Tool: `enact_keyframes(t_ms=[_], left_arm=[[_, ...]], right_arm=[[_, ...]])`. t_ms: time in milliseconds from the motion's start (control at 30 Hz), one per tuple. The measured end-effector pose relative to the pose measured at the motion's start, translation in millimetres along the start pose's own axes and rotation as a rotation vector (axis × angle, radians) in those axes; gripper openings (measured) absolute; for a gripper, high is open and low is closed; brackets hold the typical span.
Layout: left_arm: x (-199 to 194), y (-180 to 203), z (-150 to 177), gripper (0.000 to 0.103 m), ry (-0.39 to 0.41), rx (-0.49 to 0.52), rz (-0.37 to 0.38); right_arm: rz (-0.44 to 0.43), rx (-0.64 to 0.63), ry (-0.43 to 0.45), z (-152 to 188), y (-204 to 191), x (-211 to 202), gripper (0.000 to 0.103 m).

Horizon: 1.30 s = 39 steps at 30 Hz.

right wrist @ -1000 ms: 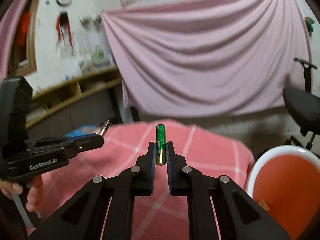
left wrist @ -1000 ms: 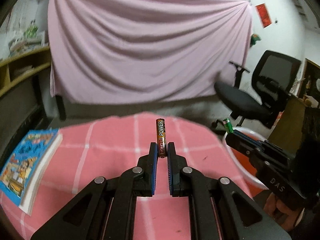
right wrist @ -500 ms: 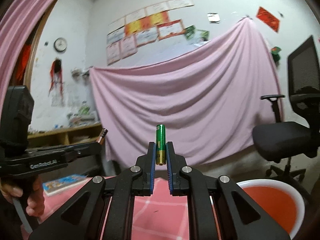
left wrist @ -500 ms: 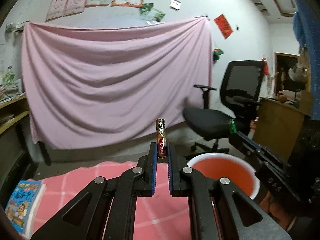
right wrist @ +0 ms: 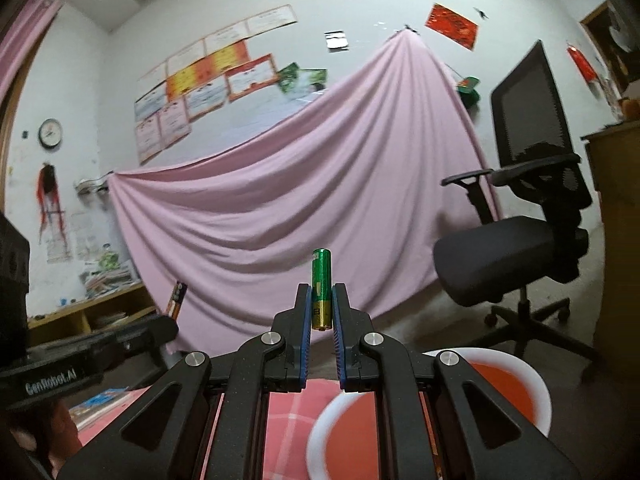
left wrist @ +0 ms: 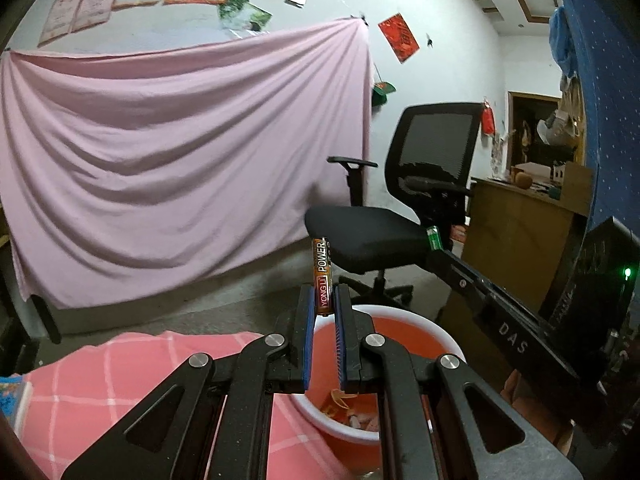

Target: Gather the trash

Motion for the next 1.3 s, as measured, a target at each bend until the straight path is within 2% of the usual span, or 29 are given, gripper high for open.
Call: enact_keyframes(t_ms=[267,467,667,900,1300], left_arm=[[33.9,7.6,21.5,0.007,-0.105,-0.047,0.03],[60.6,5.6,41.1,0.007,-0.21,-0.104,0.041],[83.4,5.8,57.4,0.007,-0.285,-0.149,0.053],[88.0,0.9,62.8,0.007,-0.306,-0.177,0.05],[68.8,-9.2,57.3,0.007,-0.275,-0.185,0.016]], right_arm=[[0.098,0.02,-0.109,8.8,22.0,10.1,0.008],[0.129,0.033,-0.212,24.0,32.2,20.2,0.008],[0.155,0.043,-0.269,31.5,40.7,24.2,0.009],[0.169,0.052,-0.292,33.5,47.2,25.1,0.009],[0.168,0.047,-0.297,32.5,44.4,25.5,0.009]])
Point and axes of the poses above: each gripper's, at about its wrist camera, not at the fingertips, and x roughly the way its jaws point, y to its right, z to its underside, the point moved 1 cm from there along x, roughly the way its jaws point, and after that the axes turned 15 degrees about y, right-handed, at the moved point
